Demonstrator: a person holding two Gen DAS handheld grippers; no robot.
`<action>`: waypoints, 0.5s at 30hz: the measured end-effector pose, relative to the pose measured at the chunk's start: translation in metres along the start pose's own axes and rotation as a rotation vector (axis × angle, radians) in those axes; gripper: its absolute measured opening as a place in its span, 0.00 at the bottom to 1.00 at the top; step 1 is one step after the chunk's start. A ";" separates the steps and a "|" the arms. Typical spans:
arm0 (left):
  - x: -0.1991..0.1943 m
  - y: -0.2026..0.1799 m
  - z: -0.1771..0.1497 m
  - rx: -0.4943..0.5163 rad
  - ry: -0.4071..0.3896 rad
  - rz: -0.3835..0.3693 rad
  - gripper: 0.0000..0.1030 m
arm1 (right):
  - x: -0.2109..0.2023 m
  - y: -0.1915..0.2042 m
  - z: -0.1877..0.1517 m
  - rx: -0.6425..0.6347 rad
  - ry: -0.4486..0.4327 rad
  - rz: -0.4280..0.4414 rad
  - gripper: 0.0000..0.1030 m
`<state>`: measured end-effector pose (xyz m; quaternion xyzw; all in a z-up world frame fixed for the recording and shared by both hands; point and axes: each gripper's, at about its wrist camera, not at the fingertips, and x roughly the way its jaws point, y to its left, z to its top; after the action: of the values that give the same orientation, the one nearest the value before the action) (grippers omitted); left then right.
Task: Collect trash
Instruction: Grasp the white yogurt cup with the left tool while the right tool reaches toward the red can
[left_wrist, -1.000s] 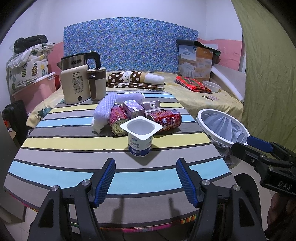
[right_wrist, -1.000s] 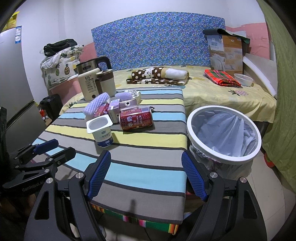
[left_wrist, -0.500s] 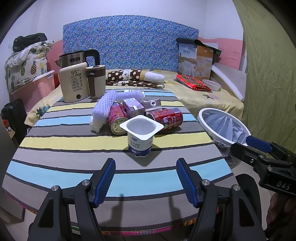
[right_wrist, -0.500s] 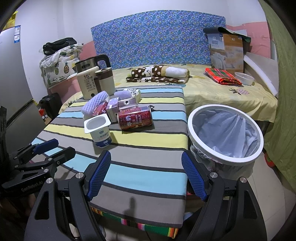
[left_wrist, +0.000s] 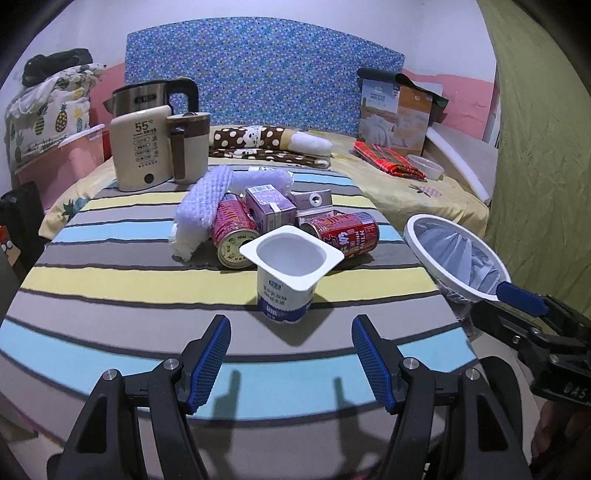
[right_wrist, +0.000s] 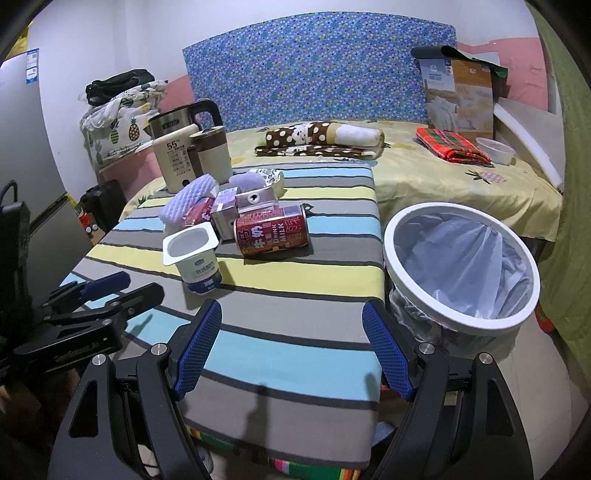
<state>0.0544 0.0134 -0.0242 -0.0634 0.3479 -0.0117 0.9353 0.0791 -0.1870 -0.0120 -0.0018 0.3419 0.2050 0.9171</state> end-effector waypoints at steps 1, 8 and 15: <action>0.007 0.000 0.002 0.004 0.007 -0.004 0.66 | 0.001 -0.001 0.001 0.001 0.002 0.001 0.77; 0.041 0.005 0.009 0.016 0.030 -0.003 0.68 | 0.010 -0.006 0.004 0.006 0.013 -0.001 0.77; 0.066 0.010 0.020 -0.001 0.045 -0.010 0.69 | 0.018 -0.010 0.006 0.010 0.034 -0.002 0.77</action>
<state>0.1171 0.0210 -0.0531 -0.0653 0.3685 -0.0179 0.9272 0.0992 -0.1881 -0.0201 -0.0009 0.3586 0.2023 0.9113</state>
